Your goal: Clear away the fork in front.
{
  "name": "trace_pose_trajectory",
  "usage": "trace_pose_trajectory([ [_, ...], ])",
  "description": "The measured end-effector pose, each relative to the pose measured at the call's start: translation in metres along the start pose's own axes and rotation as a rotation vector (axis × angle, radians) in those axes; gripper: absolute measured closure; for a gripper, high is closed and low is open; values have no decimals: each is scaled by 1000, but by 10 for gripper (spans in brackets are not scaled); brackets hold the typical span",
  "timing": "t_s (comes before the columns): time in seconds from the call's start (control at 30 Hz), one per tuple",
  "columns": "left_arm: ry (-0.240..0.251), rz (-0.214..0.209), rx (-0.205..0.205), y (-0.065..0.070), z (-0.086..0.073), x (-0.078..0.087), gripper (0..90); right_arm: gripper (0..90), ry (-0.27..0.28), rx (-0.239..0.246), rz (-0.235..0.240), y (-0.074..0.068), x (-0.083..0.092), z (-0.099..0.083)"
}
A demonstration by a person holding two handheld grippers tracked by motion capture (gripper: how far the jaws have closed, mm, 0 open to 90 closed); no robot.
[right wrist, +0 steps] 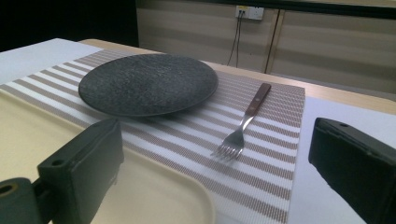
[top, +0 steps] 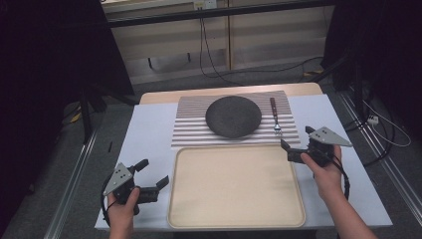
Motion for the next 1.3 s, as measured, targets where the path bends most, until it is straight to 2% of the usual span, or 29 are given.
trace_pose_trajectory([
  [0.23, 2, 0, 4, 0, 0, 0, 26, 30, -14, -18, -13, 7, -16, 9],
  [0.5, -6, -4, -3, 1, 0, -1, 26, 31, -35, -3, -32, 16, -34, 16],
  [0.67, -3, -6, 2, 2, 0, -1, 25, 31, -39, -30, -46, 24, -47, 19],
  [0.93, -5, -8, 5, 2, -1, -1, 25, 32, -53, -39, -64, 32, -65, 22],
  [0.97, -5, -8, 4, 2, -1, -1, 25, 32, -58, -59, -64, 34, -71, 22],
  [1.07, -7, -8, 2, 2, -1, -1, 26, 33, -68, -62, -67, 37, -76, 22],
  [1.13, -4, -9, 1, 1, -1, -1, 25, 38, -91, -40, -73, 39, -84, 22],
  [1.23, 0, -11, 14, 2, -1, -1, 26, 40, -107, -39, -68, 40, -89, 21],
  [1.3, -9, -9, 2, 1, -1, -1, 26, 40, -117, -38, -64, 42, -94, 21],
])
Point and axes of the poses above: each handheld gripper's, and its own axes: x roughly backward along the jaws, z roughly out of its top, y roughly to its right, the point moved 2 cm from there along -x, roughly forward along the jaws, and after that the axes turned 8 degrees about x, right-handed, at the moved point
